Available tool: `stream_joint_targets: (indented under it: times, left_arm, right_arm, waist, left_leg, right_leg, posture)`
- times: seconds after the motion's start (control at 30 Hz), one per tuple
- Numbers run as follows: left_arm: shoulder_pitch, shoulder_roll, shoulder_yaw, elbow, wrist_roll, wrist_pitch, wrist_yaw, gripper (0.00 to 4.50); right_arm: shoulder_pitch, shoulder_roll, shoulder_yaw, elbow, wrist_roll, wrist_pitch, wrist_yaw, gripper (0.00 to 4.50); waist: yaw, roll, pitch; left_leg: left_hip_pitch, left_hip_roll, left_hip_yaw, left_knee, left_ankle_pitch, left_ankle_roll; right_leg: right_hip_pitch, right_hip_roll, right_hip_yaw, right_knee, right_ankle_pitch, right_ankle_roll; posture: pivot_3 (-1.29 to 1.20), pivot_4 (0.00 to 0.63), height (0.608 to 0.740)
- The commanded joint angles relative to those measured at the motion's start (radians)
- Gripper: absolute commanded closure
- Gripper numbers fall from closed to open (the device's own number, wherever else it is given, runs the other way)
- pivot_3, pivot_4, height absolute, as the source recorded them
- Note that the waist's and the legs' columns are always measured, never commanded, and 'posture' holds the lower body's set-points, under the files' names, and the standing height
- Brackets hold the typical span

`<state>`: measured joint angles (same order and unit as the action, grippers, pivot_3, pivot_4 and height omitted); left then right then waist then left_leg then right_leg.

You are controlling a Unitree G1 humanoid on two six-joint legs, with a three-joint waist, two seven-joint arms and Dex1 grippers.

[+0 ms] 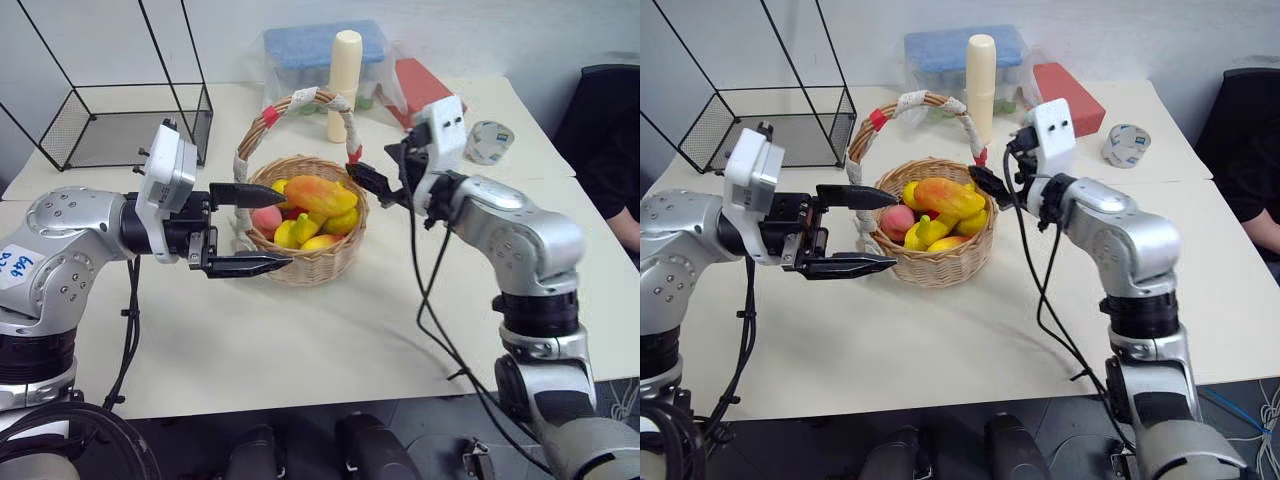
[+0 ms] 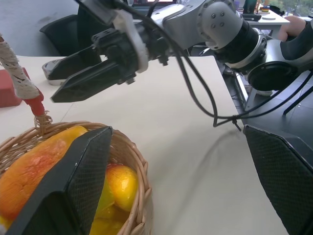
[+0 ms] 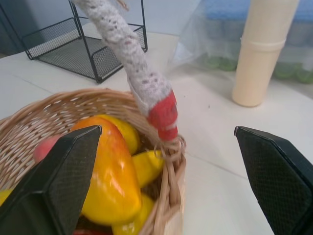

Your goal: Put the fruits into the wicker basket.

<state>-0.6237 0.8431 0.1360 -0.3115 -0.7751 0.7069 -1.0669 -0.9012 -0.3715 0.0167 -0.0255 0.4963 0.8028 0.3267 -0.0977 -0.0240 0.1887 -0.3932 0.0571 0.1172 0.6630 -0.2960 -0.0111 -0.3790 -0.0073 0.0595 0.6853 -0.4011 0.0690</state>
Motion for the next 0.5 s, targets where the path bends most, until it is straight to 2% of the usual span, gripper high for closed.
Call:
stream_joint_targets:
  times: [0.03, 0.07, 0.2, 0.5]
  left_arm:
    - [-0.021, 0.004, 0.008, -0.022, 0.005, -0.021, 0.001, 0.0]
    - [-0.022, 0.002, 0.007, -0.024, 0.003, -0.02, 0.004, 0.0]
    - [-0.024, -0.002, 0.008, -0.029, 0.002, -0.019, 0.014, 0.0]
    - [-0.037, -0.027, 0.014, -0.051, -0.022, -0.011, 0.052, 0.0]
  right_arm:
    - [-0.062, 0.033, 0.024, 0.112, -0.083, -0.146, 0.039, 0.01]
    - [-0.077, 0.045, 0.03, 0.154, -0.102, -0.176, 0.045, 0.01]
    - [-0.105, 0.076, 0.046, 0.26, -0.159, -0.266, 0.078, 0.94]
    - [-0.023, 0.053, 0.099, 0.157, -0.283, -0.359, 0.12, 3.98]
  waist:
    - [0.0, 0.0, 0.0]
    - [0.0, 0.0, 0.0]
    - [0.001, 0.0, 0.0]
    - [0.002, 0.0, 0.0]
  left_leg:
    - [0.0, 0.0, 0.0, 0.0, 0.0, 0.0]
    - [0.0, 0.0, 0.0, 0.0, 0.0, 0.0]
    - [0.0, 0.0, 0.0, 0.001, 0.0, 0.0]
    - [0.0, 0.0, -0.001, 0.001, 0.0, 0.001]
  right_leg:
    - [0.0, 0.0, 0.0, 0.0, 0.0, 0.0]
    - [0.0, 0.0, 0.0, 0.0, 0.0, 0.0]
    - [0.0, -0.001, 0.0, 0.002, 0.0, 0.0]
    - [0.0, -0.001, -0.001, 0.004, 0.0, 0.0]
  posture:
    - [0.0, 0.15, 0.74]
    - [0.0, 0.15, 0.74]
    - [0.0, 0.15, 0.74]
    - [0.0, 0.15, 0.74]
